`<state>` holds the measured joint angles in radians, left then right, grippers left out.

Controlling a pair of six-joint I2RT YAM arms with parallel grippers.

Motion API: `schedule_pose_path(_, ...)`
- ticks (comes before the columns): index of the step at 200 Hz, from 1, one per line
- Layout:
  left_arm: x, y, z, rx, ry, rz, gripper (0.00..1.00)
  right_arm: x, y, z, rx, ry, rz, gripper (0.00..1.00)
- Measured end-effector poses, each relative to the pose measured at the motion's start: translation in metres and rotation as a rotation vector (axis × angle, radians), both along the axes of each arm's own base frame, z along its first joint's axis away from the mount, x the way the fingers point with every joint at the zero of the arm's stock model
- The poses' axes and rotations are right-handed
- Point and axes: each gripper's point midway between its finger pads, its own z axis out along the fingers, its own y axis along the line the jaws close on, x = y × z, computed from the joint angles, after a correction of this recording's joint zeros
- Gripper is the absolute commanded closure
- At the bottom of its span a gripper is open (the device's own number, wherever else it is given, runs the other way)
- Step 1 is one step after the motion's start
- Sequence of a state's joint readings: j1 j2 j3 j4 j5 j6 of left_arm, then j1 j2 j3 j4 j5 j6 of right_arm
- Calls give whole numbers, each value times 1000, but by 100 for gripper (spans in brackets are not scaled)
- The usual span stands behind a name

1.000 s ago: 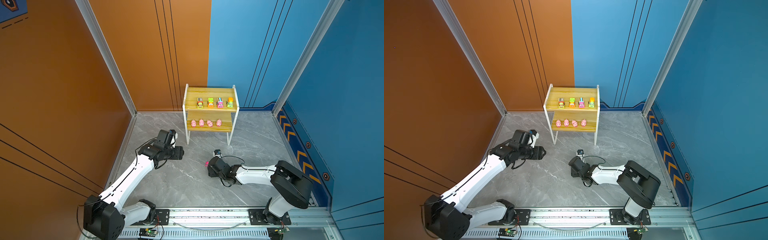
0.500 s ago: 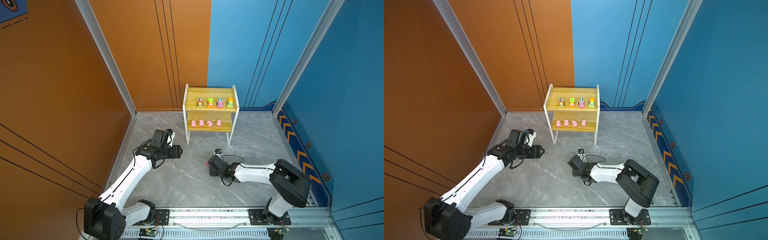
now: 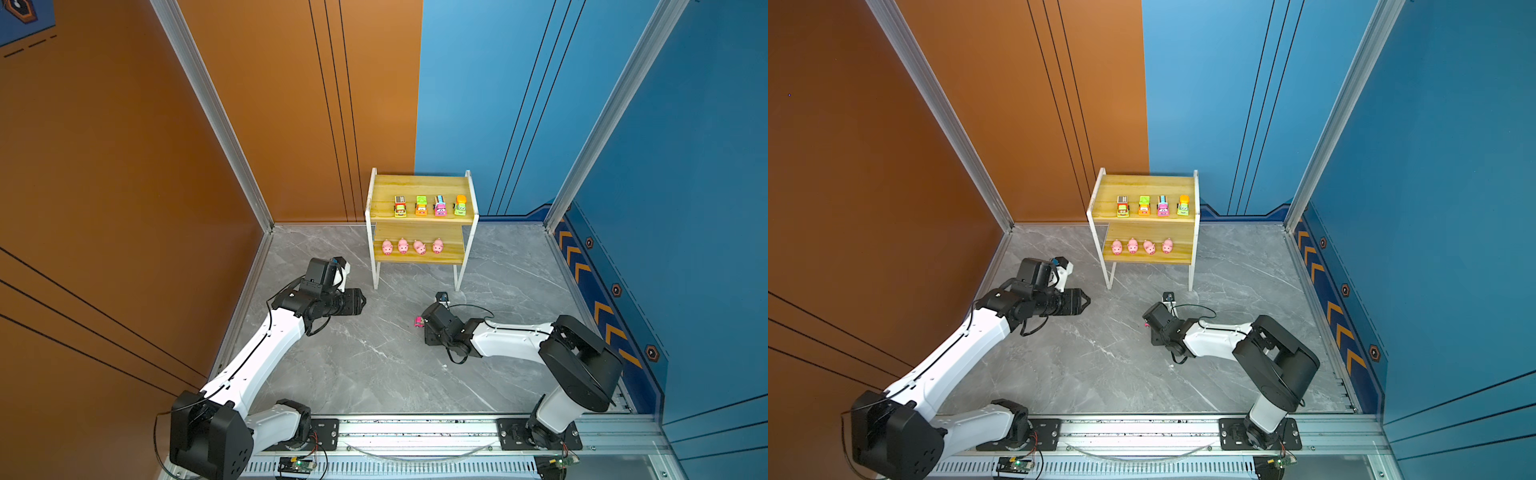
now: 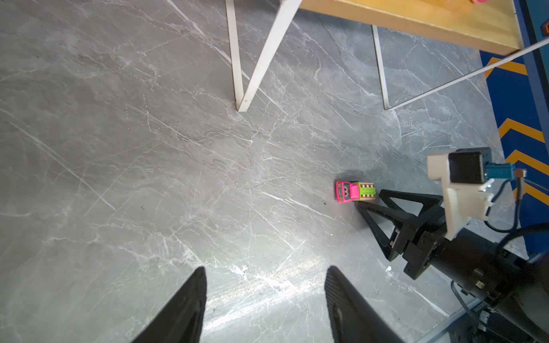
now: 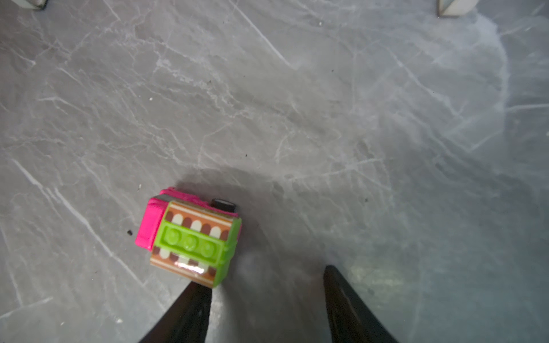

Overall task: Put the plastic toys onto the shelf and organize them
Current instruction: 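Align the right gripper over the pink truck and close on it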

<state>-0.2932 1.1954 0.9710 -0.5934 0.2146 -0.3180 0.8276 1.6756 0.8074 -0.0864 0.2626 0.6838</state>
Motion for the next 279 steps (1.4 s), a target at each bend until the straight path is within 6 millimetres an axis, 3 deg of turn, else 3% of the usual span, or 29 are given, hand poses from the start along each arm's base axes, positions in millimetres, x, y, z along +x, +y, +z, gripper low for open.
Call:
schedule_pose_path(42, 1, 2, 0, 0, 0, 6, 36, 20, 12, -1, -27, -17, 15, 40)
schedule_pose_path(170, 0, 1, -2, -5, 4, 4, 36, 39, -27, -1, -164, -47, -47, 41)
schedule_pose_path(224, 0, 2, -2, -5, 5, 7, 36, 58, -22, 2, -214, -108, -1, 37)
schedule_pose_path(251, 0, 3, -2, -5, 5, 7, 36, 58, -26, 3, -225, -127, 22, 34)
schedule_pose_path(279, 0, 3, -2, -5, 6, 7, 35, 39, -45, 9, -227, -136, 21, 34)
